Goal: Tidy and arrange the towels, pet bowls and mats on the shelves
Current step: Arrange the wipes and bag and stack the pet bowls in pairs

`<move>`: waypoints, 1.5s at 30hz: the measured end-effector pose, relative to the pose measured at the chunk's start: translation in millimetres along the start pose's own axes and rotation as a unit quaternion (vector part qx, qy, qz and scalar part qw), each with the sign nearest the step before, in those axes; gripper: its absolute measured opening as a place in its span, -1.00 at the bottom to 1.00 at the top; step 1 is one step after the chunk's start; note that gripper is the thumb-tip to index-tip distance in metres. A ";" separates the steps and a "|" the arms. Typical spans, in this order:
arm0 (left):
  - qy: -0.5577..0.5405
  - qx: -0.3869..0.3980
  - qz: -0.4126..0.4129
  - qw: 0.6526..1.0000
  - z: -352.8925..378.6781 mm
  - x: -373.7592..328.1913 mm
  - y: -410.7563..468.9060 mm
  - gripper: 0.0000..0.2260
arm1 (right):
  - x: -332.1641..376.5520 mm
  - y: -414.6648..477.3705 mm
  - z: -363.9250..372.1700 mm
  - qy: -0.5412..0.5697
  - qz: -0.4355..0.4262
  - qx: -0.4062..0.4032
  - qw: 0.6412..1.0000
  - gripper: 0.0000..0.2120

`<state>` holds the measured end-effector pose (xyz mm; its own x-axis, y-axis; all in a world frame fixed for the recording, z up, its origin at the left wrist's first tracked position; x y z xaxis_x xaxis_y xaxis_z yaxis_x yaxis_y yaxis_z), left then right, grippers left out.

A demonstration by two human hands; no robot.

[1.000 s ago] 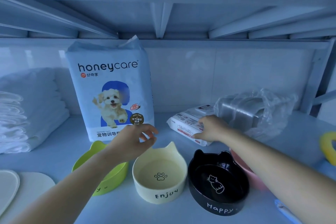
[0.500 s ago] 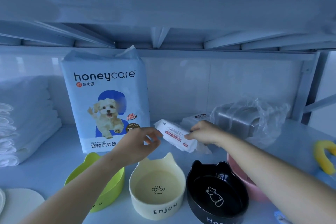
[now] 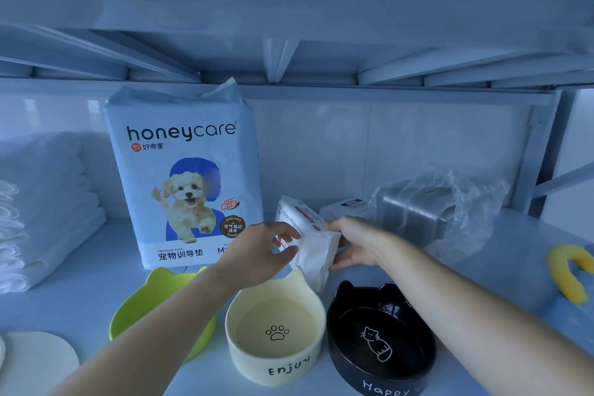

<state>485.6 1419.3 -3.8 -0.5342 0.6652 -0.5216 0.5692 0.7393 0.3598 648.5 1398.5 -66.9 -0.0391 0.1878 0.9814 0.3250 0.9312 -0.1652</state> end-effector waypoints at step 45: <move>0.130 0.130 0.012 0.983 59.5 18.1 57.6 -0.60 | 36.0 53.5 -19.6 -0.508 -0.163 -0.042 0.845 -0.73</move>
<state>545.9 1467.7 -38.5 -0.6409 0.7113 -0.2887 0.7063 0.6937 0.1412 682.9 1449.0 -38.5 -0.9163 0.1370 0.3763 0.2053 0.9675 0.1476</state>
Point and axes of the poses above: each hand's wrist, its own y-axis towards the middle knuckle, its own z-axis out of the palm, x = y × z, the point moved 10 cm from there along y, towards the middle knuckle, and after that the axes turned 8 degrees about -z, right-handed, at the moved point
